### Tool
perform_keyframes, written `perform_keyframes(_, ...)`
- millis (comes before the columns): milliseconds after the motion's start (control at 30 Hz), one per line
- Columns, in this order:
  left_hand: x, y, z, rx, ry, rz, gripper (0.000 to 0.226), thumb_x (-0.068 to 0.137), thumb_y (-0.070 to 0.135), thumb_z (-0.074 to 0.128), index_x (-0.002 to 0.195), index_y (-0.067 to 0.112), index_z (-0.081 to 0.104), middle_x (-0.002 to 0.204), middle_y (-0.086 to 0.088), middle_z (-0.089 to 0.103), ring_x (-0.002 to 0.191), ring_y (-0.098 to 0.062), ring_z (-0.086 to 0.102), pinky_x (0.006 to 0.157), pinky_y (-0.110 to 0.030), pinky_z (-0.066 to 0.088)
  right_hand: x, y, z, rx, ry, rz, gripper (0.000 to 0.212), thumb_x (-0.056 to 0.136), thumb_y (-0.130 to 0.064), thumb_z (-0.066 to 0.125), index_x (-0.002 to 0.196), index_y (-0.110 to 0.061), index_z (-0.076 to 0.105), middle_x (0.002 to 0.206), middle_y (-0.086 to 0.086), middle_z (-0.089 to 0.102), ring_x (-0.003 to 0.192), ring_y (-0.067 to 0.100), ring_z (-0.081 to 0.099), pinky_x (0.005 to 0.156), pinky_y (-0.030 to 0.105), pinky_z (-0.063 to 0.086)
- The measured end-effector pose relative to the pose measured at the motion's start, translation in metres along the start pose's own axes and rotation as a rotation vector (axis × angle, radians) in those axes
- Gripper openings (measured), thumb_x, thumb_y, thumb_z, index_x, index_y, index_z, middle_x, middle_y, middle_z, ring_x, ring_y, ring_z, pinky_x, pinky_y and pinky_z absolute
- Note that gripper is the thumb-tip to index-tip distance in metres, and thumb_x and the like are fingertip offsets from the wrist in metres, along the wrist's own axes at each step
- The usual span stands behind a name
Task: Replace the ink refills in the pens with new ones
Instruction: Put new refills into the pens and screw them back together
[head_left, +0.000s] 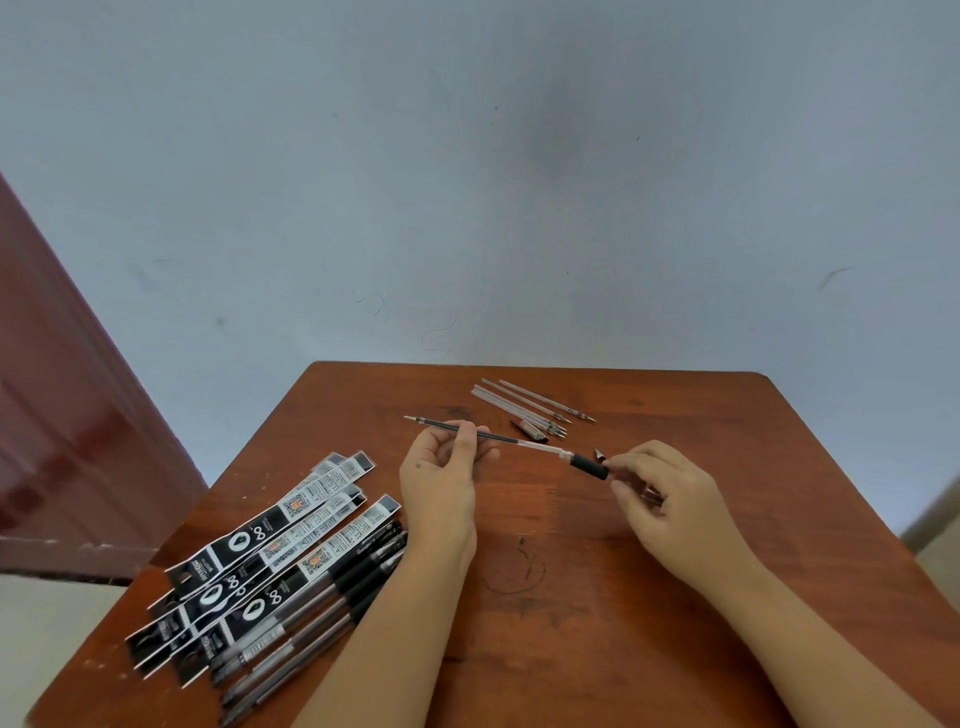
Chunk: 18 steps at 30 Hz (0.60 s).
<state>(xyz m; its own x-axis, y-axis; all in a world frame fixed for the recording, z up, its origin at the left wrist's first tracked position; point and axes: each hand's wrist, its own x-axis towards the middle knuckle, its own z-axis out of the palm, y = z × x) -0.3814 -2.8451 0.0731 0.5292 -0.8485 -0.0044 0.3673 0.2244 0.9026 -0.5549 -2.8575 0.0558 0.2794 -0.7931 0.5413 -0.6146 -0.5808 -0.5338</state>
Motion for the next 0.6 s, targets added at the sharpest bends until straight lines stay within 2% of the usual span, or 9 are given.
perform_keyframes(133,-0.001,0.000,0.000,0.020,-0.018,-0.011,0.017,0.088,0.002,0.050,0.075,0.008,0.058,0.055,0.003,0.064,0.049,-0.002,0.061,0.052,-0.011,0.051,0.000,0.001,-0.001,0.010,0.014,0.001,0.016,0.073,0.007,0.064,0.086,-0.002,0.068,0.078,-0.003,0.055,0.061,0.010,0.051,0.061,0.001,0.041)
perform_keyframes(300,-0.007,-0.004,0.004,0.110,-0.136,-0.040,0.016,0.087,0.001,0.051,0.078,0.011,0.058,0.069,-0.003,0.063,0.053,-0.002,0.062,0.055,-0.012,0.052,-0.001,0.000,0.004,0.042,-0.002,-0.015,0.017,0.072,-0.010,0.058,0.084,-0.006,0.069,0.077,-0.007,0.055,0.076,0.005,0.053,0.060,0.001,0.041)
perform_keyframes(467,-0.014,-0.009,0.005,0.264,-0.328,-0.090,0.019,0.086,0.001,0.055,0.074,0.015,0.062,0.060,0.005,0.067,0.061,-0.003,0.063,0.058,-0.014,0.052,0.001,-0.003,0.006,0.026,0.013,-0.021,0.012,0.067,-0.013,0.063,0.074,-0.007,0.070,0.074,-0.001,0.064,0.079,0.001,0.053,0.069,-0.004,0.039)
perform_keyframes(600,-0.018,-0.012,0.007,0.354,-0.440,-0.143,0.019,0.086,0.003,0.056,0.075,0.018,0.064,0.056,0.007,0.067,0.060,-0.002,0.063,0.058,-0.015,0.053,0.000,-0.003,0.006,0.034,-0.002,-0.041,0.013,0.067,-0.012,0.064,0.076,-0.008,0.071,0.074,-0.003,0.064,0.079,-0.001,0.053,0.072,-0.003,0.039)
